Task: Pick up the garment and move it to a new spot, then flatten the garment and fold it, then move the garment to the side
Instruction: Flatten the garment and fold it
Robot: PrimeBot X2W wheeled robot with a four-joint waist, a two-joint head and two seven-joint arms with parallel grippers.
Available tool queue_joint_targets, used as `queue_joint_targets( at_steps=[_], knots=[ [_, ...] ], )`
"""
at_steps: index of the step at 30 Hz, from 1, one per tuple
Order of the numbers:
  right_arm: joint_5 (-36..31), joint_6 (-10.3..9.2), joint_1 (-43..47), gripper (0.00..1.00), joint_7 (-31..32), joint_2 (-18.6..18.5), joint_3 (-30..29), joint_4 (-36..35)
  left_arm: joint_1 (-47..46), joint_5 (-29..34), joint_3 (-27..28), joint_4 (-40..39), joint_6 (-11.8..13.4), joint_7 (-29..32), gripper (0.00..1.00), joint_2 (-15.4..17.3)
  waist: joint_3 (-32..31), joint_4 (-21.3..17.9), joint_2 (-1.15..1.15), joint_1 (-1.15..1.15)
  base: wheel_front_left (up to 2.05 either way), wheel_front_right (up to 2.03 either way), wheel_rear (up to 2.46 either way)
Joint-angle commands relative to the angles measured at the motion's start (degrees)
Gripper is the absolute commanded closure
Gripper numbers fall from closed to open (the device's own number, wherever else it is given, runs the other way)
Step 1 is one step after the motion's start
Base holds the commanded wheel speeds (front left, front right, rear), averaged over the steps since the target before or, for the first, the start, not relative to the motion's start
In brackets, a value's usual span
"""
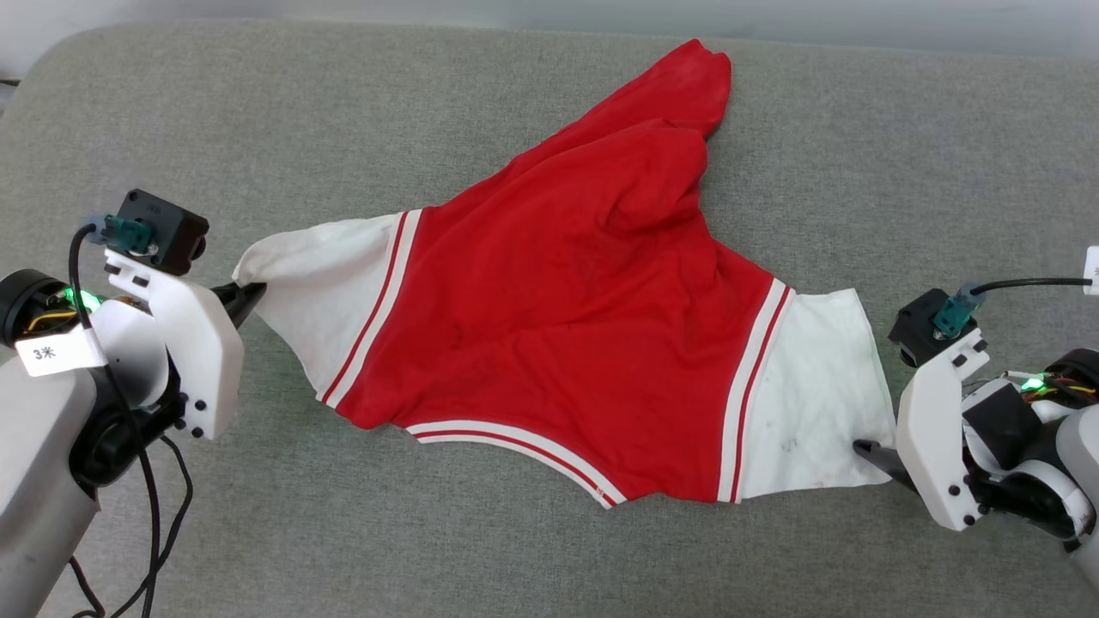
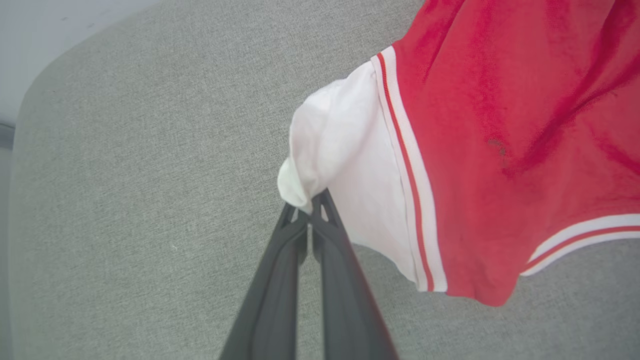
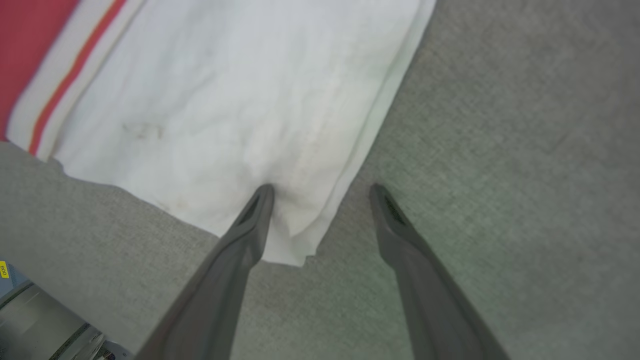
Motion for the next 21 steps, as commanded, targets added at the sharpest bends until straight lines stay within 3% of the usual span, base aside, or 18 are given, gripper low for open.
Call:
queue_joint_targets(
  at_steps=[1,6,7,8,9,14,21],
  knots=[
    [0.5,-0.03,1.7,0.0,-0.8,2.1,2.6,3.0,-0.8,0.3,0.0,0.1,0.0,-0.6,1.0,-0.2,0.6,0.3,0.0,0.0,0.0,0.0,0.0],
    [1.0,0.06,2.9,0.0,-4.9,3.7,7.5,7.5,-1.0,0.2,-0.2,1.0,-0.4,-1.3,1.0,-0.2,0.8,0.1,0.0,0.0,0.0,0.0,0.0],
    [1.2,0.07,2.6,0.27,-6.0,3.8,8.1,7.8,-1.0,0.1,-0.3,1.3,-0.4,-1.4,1.0,-0.1,0.8,0.0,0.0,0.0,0.0,0.0,0.0],
    [1.3,0.06,1.9,0.93,-7.3,3.9,8.4,8.0,-0.8,0.0,-0.3,1.6,-0.4,-1.5,1.0,-0.1,0.6,-0.1,0.0,0.0,0.0,0.0,0.0],
    [1.5,0.06,1.2,1.0,-8.0,3.7,8.9,8.2,-0.6,-0.1,-0.4,1.7,-0.4,-1.5,1.0,-0.1,0.4,-0.3,0.0,0.0,0.0,0.0,0.0],
    [2.0,0.04,-1.9,1.0,-14.5,1.9,8.9,8.2,0.0,-0.7,-0.8,2.1,-0.9,-3.1,1.0,-0.5,-1.8,-0.7,0.0,0.0,0.0,0.0,0.0],
    [2.6,-0.05,-0.9,1.0,-25.6,0.7,3.3,4.8,1.6,-1.6,0.2,0.3,-1.2,-7.2,1.0,0.2,-7.0,-1.2,0.0,0.0,0.0,0.0,0.0]
  ],
)
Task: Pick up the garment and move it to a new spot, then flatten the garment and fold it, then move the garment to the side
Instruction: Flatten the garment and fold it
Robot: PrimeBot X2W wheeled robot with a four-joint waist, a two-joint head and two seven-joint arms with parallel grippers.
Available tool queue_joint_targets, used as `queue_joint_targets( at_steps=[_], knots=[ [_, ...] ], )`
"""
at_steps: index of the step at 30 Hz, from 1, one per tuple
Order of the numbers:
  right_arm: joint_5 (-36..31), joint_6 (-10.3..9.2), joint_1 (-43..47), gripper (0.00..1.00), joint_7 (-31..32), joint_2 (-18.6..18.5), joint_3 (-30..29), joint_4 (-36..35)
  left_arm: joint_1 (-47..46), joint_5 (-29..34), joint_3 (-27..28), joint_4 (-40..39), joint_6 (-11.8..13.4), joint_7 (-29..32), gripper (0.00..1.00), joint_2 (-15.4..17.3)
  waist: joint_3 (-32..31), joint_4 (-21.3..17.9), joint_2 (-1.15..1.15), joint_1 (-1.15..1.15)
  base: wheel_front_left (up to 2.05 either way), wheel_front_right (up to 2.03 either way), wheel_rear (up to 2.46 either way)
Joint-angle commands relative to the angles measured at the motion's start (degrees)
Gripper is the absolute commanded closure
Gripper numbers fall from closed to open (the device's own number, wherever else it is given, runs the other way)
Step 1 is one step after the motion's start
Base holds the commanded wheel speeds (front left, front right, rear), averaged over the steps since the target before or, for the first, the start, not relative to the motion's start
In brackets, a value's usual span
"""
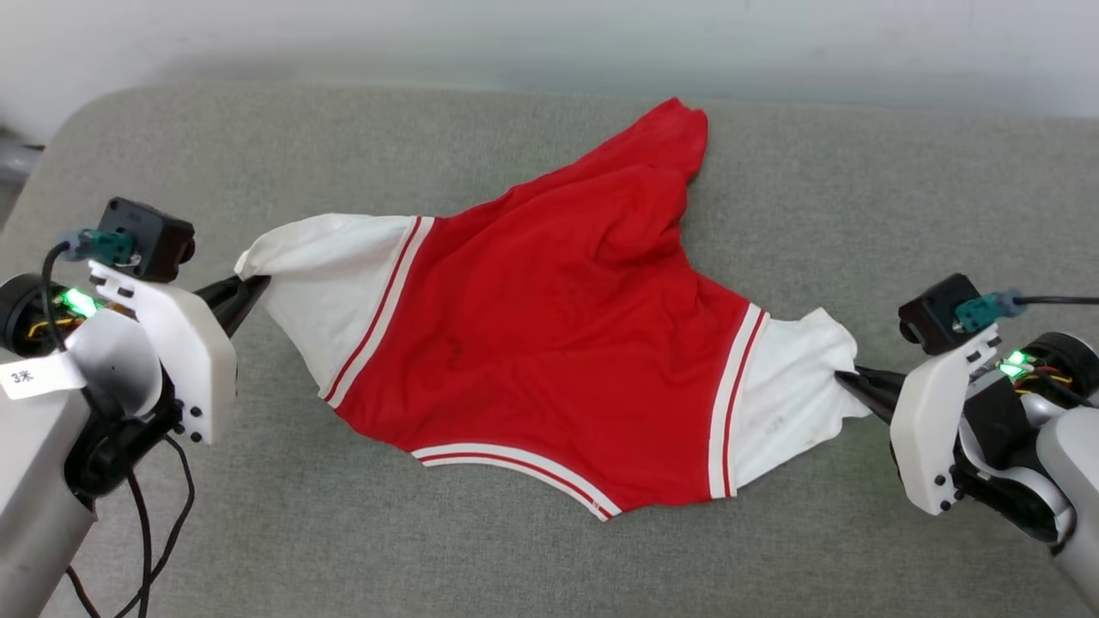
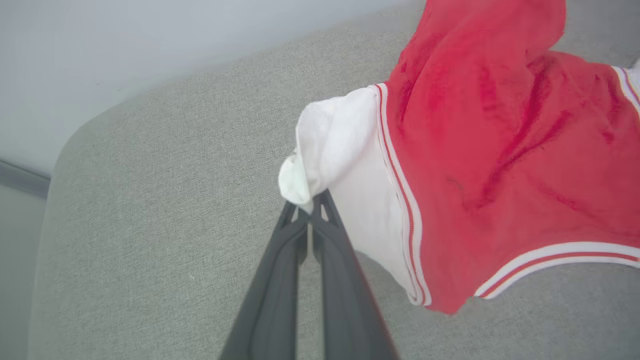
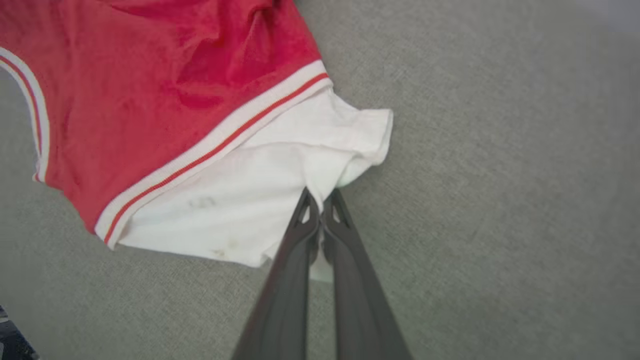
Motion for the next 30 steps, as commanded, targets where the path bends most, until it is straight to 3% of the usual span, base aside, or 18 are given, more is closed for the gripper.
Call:
queue_joint_targets(
  at_steps=[1,8,15,23,30],
  knots=[
    [0.1,-0.09,1.9,1.0,-1.4,-0.8,-1.1,-1.7,1.4,-1.3,1.0,-1.2,-0.1,-1.5,1.0,0.2,-2.7,-0.5,0.0,-0.01,0.0,0.0,0.0],
    [0.8,-0.09,5.7,1.0,-3.9,-1.9,-9.4,-10.0,3.7,-6.0,4.6,-8.7,0.7,-3.6,1.0,1.2,-6.9,-1.2,0.0,-0.01,0.0,0.0,0.0],
    [0.3,-0.09,6.5,1.0,-1.8,-0.2,-21.0,-20.2,2.2,-9.4,8.5,-18.0,2.5,-3.8,1.0,2.2,-9.1,-1.7,0.0,-0.01,0.0,0.0,0.0],
    [-2.2,-0.09,0.2,1.0,1.9,3.4,-32.5,-28.5,-5.9,-11.2,12.8,-22.7,3.4,-5.3,1.0,0.3,-8.6,-2.0,0.0,-0.01,0.0,0.0,0.0],
    [-4.2,-0.09,-9.2,1.0,3.6,6.5,-36.5,-29.0,-15.1,-9.6,13.8,-21.2,3.8,-6.2,1.0,-2.6,-5.5,-2.0,0.0,-0.01,0.0,0.0,0.0]
  ],
)
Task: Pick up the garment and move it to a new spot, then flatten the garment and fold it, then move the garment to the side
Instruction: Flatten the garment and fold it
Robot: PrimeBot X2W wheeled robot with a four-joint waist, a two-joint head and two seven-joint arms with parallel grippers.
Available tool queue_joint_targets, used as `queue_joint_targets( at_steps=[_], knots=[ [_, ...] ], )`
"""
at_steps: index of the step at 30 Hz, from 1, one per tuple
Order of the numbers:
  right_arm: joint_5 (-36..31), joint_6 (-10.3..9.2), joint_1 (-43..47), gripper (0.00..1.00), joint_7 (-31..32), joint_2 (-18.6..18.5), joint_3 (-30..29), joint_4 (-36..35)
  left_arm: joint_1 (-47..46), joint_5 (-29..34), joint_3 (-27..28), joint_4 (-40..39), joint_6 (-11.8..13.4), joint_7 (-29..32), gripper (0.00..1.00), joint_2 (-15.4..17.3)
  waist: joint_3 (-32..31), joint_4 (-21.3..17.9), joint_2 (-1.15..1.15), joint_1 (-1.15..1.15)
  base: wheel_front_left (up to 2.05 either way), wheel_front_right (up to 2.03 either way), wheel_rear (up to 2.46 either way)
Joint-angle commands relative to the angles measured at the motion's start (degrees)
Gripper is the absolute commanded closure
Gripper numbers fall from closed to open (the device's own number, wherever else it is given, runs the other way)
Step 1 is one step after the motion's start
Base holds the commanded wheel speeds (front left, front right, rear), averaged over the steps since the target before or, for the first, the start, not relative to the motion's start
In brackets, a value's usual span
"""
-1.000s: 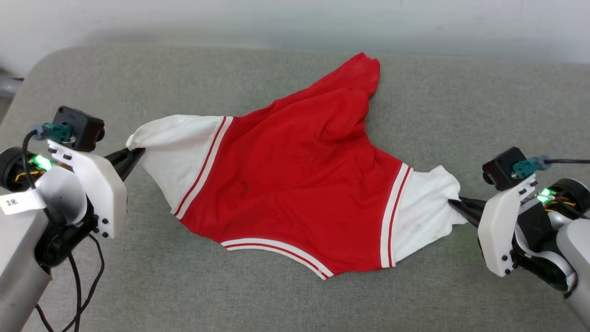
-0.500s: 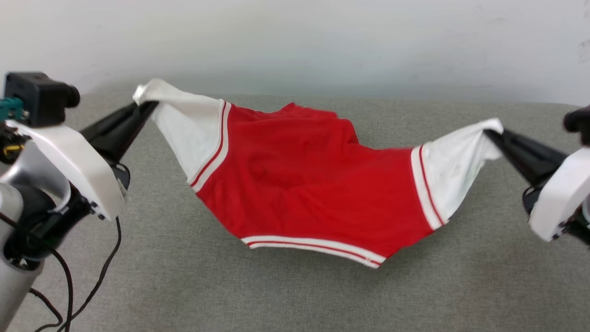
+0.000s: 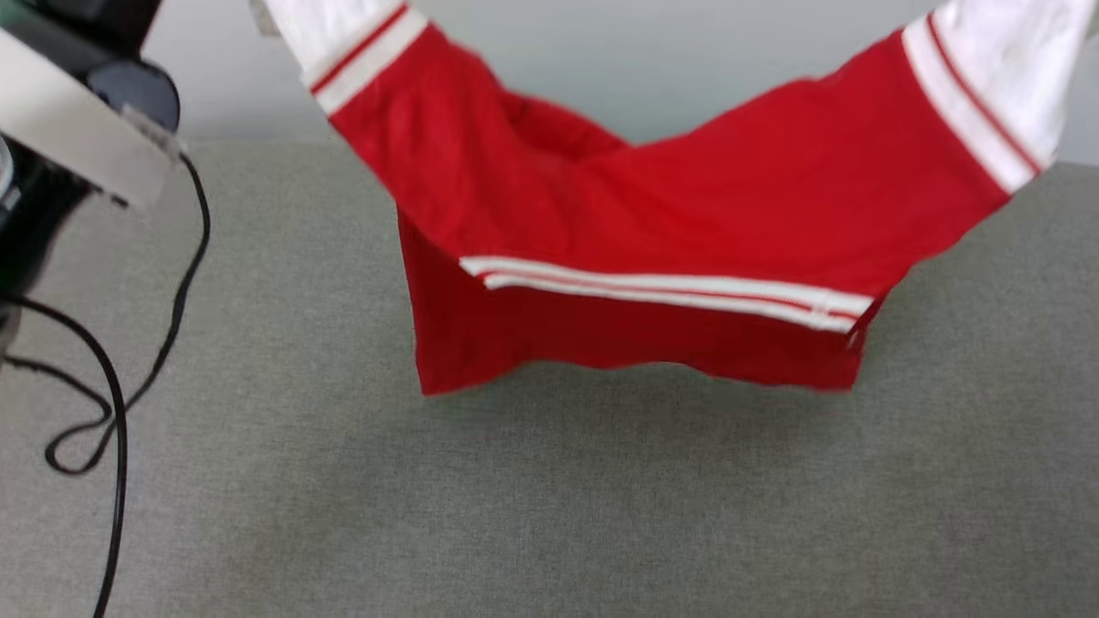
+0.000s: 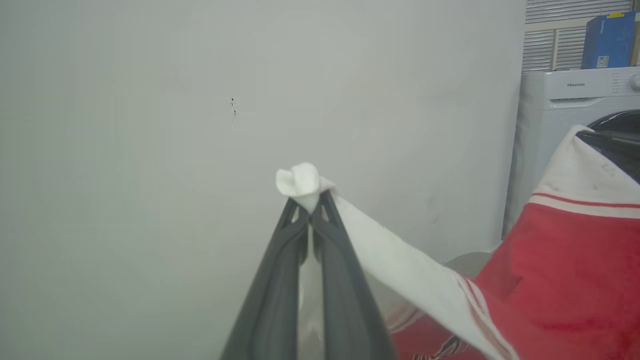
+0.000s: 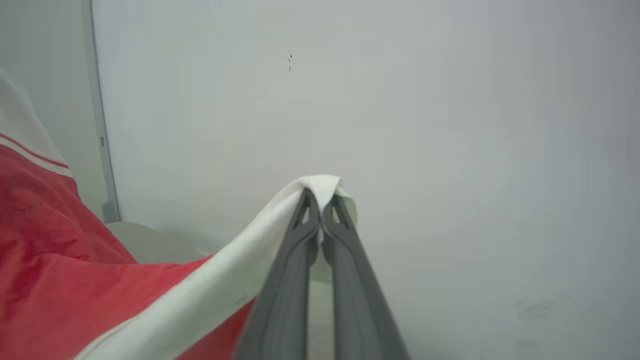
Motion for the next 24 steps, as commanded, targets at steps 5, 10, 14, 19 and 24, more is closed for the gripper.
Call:
queue_joint_targets(
  at_steps=[5,10,14,19,24],
  knots=[
    [-2.6,-0.09,-10.8,1.0,0.4,1.4,0.1,4.2,-9.7,2.1,0.2,4.5,0.2,-0.9,1.0,-3.3,5.8,0.0,0.0,0.0,0.0,0.0,0.0],
    [-6.0,-0.09,-22.2,1.0,-0.5,2.0,2.3,11.0,-19.8,4.3,-0.3,10.7,0.0,-1.4,1.0,-6.3,11.5,0.0,0.0,0.0,0.0,0.0,0.0],
    [-8.8,-0.09,-32.5,1.0,-2.0,2.7,4.5,17.7,-28.0,5.4,0.0,15.8,-0.5,-2.3,1.0,-8.5,15.9,-0.3,0.0,0.0,0.0,0.0,0.0],
    [-12.6,-0.09,-44.3,1.0,-5.6,3.8,7.3,27.2,-37.0,8.1,-1.0,22.8,-1.4,-3.6,1.0,-10.3,20.7,-0.3,0.0,0.0,0.0,0.0,0.0],
    [-16.0,-0.09,-53.8,1.0,-9.8,5.1,9.2,35.5,-44.3,10.4,-1.6,30.2,-2.0,-5.7,1.0,-11.6,24.7,-0.2,0.0,0.0,0.0,0.0,0.0]
  ],
)
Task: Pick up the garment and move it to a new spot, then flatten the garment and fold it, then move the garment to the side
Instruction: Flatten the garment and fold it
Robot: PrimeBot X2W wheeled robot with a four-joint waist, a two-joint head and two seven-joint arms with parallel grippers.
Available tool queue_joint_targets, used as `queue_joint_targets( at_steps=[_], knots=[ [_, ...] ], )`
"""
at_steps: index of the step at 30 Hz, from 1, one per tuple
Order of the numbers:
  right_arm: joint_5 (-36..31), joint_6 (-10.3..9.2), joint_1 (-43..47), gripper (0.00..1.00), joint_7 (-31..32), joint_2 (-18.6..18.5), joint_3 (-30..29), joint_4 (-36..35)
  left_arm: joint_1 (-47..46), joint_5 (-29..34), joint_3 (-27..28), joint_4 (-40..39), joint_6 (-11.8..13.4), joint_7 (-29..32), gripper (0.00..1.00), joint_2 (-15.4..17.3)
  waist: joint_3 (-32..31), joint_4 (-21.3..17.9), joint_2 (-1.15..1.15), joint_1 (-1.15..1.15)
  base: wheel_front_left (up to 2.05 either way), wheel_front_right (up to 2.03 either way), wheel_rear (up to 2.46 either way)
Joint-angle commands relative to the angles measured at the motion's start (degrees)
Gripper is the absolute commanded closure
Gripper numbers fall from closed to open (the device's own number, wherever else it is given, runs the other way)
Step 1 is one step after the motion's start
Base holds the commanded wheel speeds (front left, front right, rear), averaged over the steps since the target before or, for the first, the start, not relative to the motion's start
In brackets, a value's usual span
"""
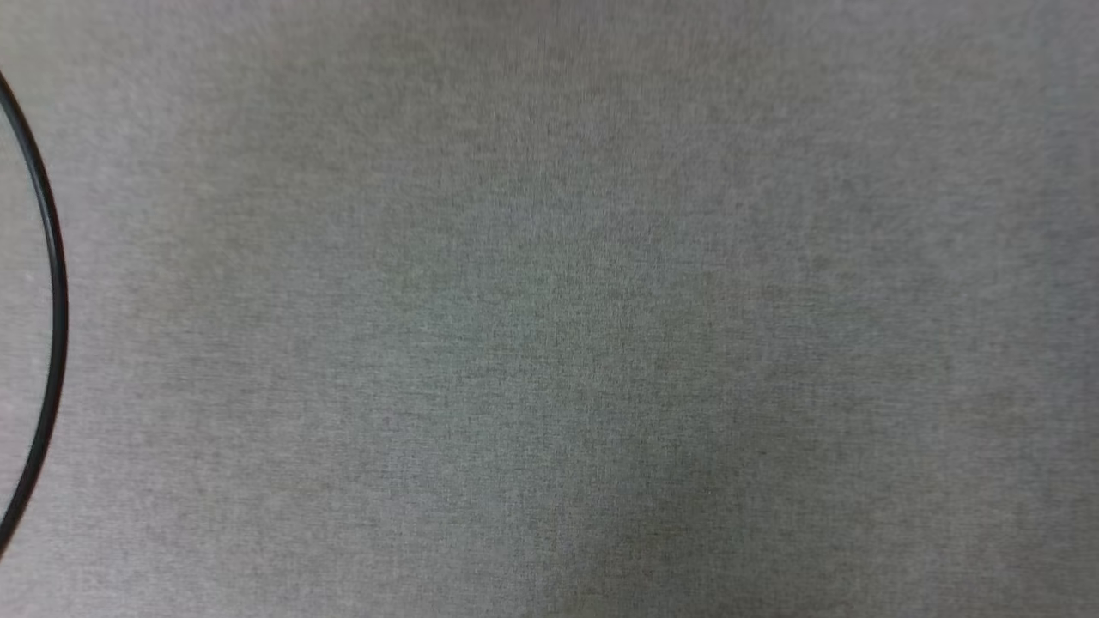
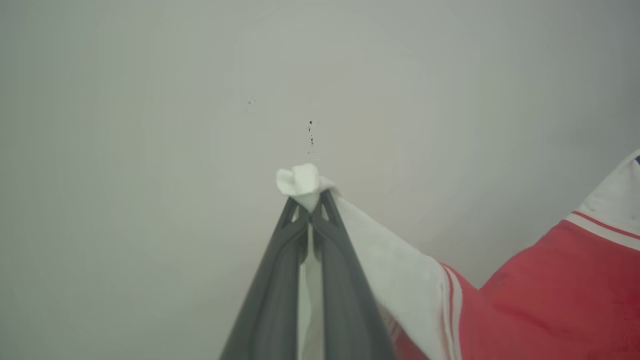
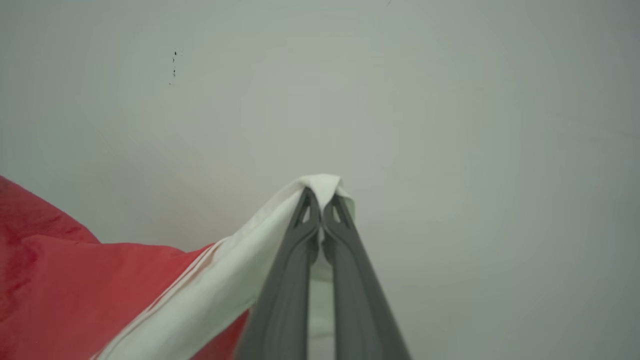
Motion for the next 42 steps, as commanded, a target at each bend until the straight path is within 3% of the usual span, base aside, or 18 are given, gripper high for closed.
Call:
queue_joint_targets(
  at_steps=[1,9,21,28,42],
  knots=[
    [-1.5,-0.09,-2.8,1.0,-1.6,0.6,0.6,2.5,-1.9,0.9,-0.2,1.6,-0.4,-1.0,1.0,-0.4,2.8,0.0,0.0,-0.01,0.0,0.0,0.0],
    [-2.0,-0.09,-7.6,1.0,-8.6,3.6,2.8,14.4,-3.9,1.7,-1.7,8.2,-1.8,-5.8,1.0,-1.7,5.8,-0.2,0.0,-0.01,0.0,0.0,0.0],
    [3.7,-0.09,4.5,1.0,-17.1,6.0,8.8,23.2,9.2,0.0,-4.8,12.5,-2.6,-12.8,1.0,-0.2,2.5,-2.0,0.0,-0.01,0.0,0.0,0.0],
    [8.1,-0.09,16.9,1.0,-19.9,4.1,13.5,20.7,22.5,-1.5,-5.0,9.8,-2.2,-16.8,1.0,2.3,-2.3,-2.5,0.0,-0.01,0.0,0.0,0.0],
    [14.2,-0.09,46.4,1.0,-20.4,-1.7,19.1,8.3,57.0,-6.7,-3.8,-3.2,5.8,-20.3,1.0,5.2,-14.6,-2.7,0.0,-0.01,0.0,0.0,0.0]
  ],
)
